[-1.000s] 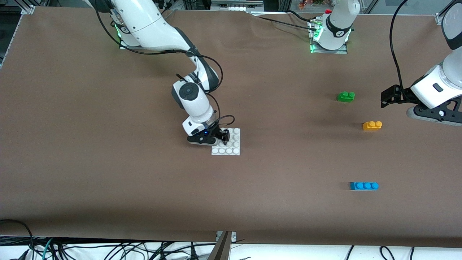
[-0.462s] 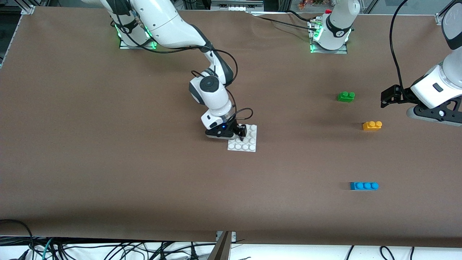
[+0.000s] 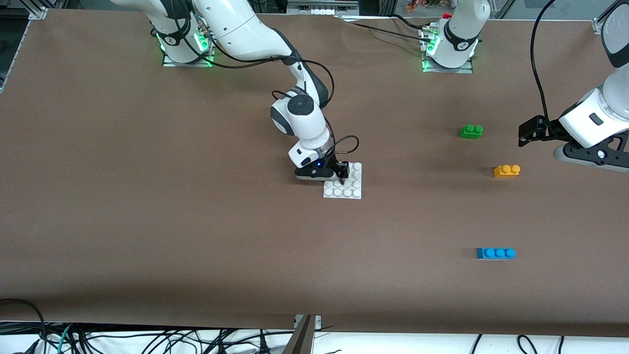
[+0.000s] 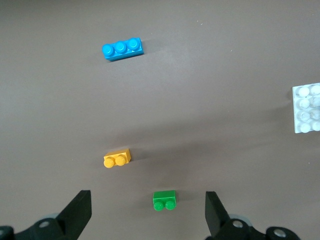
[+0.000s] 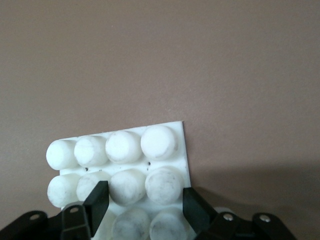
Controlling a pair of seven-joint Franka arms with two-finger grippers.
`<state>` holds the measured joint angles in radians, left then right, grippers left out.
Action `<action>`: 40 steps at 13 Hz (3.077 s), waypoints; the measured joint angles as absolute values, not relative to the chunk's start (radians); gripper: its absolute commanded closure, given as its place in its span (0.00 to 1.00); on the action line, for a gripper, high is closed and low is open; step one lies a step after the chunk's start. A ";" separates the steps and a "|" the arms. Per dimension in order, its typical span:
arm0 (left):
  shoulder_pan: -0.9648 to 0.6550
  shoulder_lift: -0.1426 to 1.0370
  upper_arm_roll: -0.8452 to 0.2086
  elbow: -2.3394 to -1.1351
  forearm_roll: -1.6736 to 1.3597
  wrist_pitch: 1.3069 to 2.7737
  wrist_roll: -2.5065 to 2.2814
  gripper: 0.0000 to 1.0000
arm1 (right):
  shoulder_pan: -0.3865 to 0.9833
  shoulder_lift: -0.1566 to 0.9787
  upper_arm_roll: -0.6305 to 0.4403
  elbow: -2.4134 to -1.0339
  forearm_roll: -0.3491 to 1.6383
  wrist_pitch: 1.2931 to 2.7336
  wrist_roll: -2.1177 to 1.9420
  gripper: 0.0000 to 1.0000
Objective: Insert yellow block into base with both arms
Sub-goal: 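Slide the white plate toward the table middle with the right gripper, then open the right gripper and draw it back from the plate, then move the left gripper to the yellow block while the right gripper retracts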
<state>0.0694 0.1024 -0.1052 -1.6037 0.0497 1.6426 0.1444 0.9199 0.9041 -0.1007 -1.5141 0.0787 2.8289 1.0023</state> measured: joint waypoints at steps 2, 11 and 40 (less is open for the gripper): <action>0.069 0.102 -0.105 -1.604 0.050 1.643 0.144 0.00 | 0.929 0.905 -0.103 -1.514 0.079 2.829 1.015 0.31; 0.069 0.102 -0.105 -1.604 0.050 1.643 0.144 0.00 | 0.891 0.892 -0.165 -1.431 0.084 2.715 1.017 0.01; 0.162 0.295 -0.052 -1.698 0.065 1.843 0.150 0.00 | 0.094 0.060 -0.057 -1.492 -0.018 1.546 0.138 0.00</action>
